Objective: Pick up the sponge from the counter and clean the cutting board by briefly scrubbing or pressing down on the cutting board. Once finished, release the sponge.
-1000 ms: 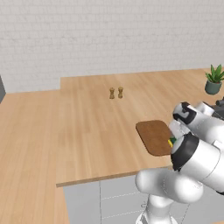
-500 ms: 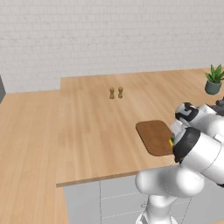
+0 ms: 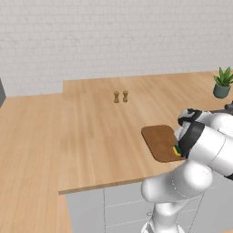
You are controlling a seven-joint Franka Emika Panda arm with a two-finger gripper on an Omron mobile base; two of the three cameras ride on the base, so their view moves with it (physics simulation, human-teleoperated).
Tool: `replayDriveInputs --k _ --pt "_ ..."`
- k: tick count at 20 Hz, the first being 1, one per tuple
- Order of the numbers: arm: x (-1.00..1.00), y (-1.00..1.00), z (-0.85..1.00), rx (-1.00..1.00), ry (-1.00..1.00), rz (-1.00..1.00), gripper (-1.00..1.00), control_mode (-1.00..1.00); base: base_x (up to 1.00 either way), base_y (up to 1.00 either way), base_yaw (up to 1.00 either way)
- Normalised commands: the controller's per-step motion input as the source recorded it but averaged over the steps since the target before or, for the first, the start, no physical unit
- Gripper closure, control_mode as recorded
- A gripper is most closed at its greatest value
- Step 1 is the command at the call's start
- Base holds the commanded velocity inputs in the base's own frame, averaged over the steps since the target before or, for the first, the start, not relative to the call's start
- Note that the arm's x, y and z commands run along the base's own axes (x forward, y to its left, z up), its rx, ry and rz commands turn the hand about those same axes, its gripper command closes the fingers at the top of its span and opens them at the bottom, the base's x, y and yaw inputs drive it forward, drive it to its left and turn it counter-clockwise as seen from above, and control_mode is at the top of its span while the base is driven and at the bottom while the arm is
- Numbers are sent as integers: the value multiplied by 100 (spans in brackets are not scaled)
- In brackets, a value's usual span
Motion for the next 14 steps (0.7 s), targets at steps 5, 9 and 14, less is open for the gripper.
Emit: replayDriveInputs --k 5,9,14 --pt "29 0 -20 0 0 0 100 -100 0 0 0" --pt "29 0 -12 0 -1 0 100 -100 0 0 0" --pt "25 0 -9 1 -5 0 100 -100 0 0 0"
